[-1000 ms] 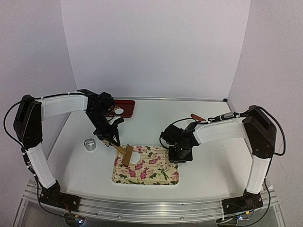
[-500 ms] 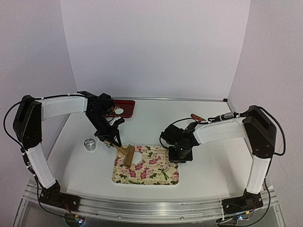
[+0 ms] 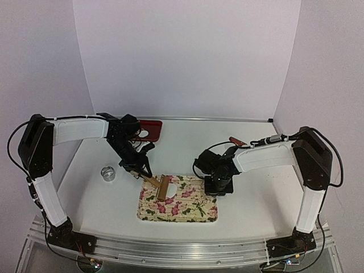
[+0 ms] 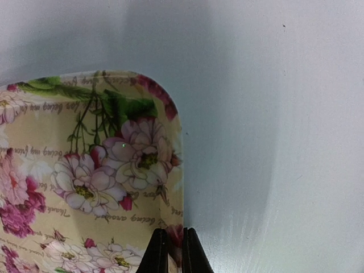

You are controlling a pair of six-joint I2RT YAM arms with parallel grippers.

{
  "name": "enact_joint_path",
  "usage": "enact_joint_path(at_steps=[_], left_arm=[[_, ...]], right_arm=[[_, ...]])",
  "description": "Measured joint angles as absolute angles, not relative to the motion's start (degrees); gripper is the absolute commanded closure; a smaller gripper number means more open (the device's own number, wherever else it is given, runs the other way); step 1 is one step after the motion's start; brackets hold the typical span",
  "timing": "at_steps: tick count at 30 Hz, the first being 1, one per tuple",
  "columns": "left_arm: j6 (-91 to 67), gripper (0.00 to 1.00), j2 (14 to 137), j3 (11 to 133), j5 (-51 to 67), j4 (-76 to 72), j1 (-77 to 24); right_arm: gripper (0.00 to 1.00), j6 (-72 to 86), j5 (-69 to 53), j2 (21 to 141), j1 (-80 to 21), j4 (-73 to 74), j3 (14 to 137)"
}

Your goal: Roll out the dumpling wrappers from the dough

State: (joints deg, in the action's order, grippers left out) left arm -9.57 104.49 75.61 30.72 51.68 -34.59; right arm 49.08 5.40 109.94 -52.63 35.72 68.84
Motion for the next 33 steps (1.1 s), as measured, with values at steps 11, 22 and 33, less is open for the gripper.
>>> enact_joint_path(at_steps=[11,22,33], left_arm=[[-10.5,1.00,106.7,76.0,34.0,48.2,-36.0],[-10.6,1.00,109.8,77.4,37.7,45.7,-37.0],[-11.1,1.00,114.7,79.2,42.9,39.1,-40.7]], right_arm=[[1.00,49.1,5.9,109.9,-52.4,37.0,68.8],[1.00,49.0,6.2,109.9,-52.4,37.5,68.9],[1.00,48.9,5.8,109.9,-52.4,37.2,68.9]])
